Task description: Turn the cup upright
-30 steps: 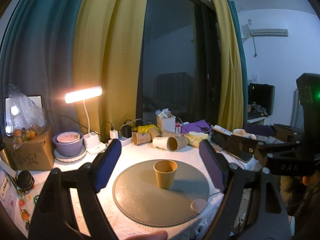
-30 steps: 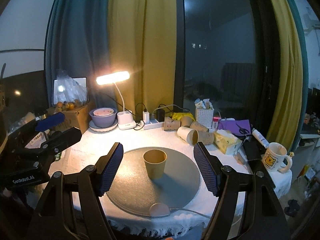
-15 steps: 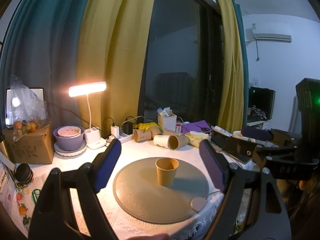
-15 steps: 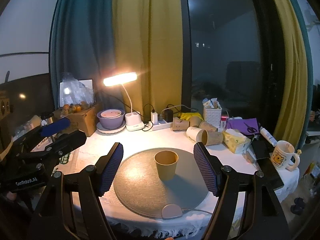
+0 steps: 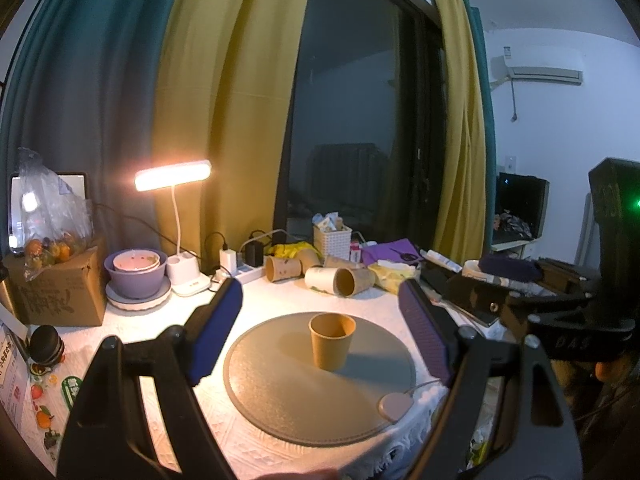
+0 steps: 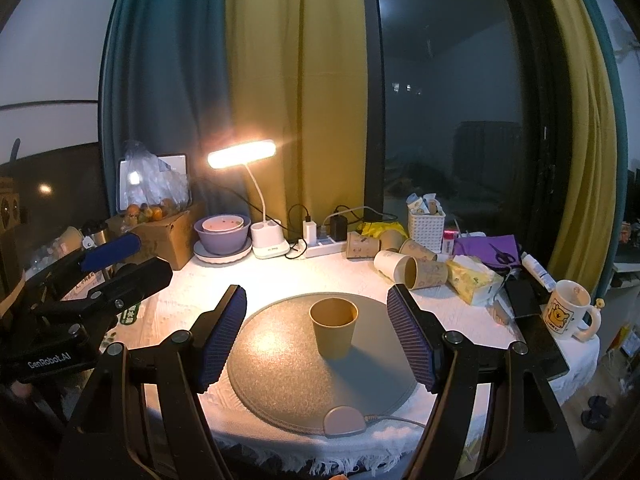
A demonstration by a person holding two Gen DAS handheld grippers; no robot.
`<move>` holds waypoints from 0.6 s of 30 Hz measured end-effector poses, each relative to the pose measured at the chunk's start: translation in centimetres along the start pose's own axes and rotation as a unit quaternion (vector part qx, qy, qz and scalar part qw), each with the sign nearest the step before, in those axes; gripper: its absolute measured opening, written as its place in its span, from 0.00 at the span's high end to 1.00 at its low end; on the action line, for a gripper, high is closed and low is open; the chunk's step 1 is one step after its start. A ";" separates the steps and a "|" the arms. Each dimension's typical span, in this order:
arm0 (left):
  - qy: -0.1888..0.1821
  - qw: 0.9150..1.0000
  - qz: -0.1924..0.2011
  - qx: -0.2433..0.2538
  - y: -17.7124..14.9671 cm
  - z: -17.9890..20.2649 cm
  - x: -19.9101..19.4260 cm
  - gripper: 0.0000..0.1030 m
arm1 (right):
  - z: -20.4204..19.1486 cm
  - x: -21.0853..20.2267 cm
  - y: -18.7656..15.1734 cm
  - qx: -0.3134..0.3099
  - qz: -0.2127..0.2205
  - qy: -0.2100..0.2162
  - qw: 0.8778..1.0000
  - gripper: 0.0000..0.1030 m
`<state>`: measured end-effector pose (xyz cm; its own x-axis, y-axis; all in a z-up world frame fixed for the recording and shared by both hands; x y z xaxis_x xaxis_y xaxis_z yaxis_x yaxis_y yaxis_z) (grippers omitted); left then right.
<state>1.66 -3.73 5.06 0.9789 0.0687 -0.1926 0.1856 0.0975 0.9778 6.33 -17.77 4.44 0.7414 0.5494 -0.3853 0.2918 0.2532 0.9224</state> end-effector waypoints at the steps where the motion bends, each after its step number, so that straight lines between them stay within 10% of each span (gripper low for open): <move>1: 0.000 1.000 0.000 0.000 0.0 0.0 0.0 0.21 | 0.0 0.0 0.0 0.000 0.000 -0.001 1.000 0.26; 18: 0.000 1.000 -0.002 -0.001 0.0 0.1 0.0 0.21 | 0.0 0.0 -0.1 0.000 -0.001 0.000 1.000 0.26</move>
<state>1.67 -3.85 5.05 0.9781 0.0675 -0.1967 0.1896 0.0992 0.9768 6.37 -17.79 4.37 0.7413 0.5482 -0.3873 0.2933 0.2545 0.9215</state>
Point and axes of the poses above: each gripper's, at about its wrist camera, not at the fingertips, and x roughly the way its jaws point, z to its right, y to its top, the point moved 7 cm from there along x, roughly the way its jaws point
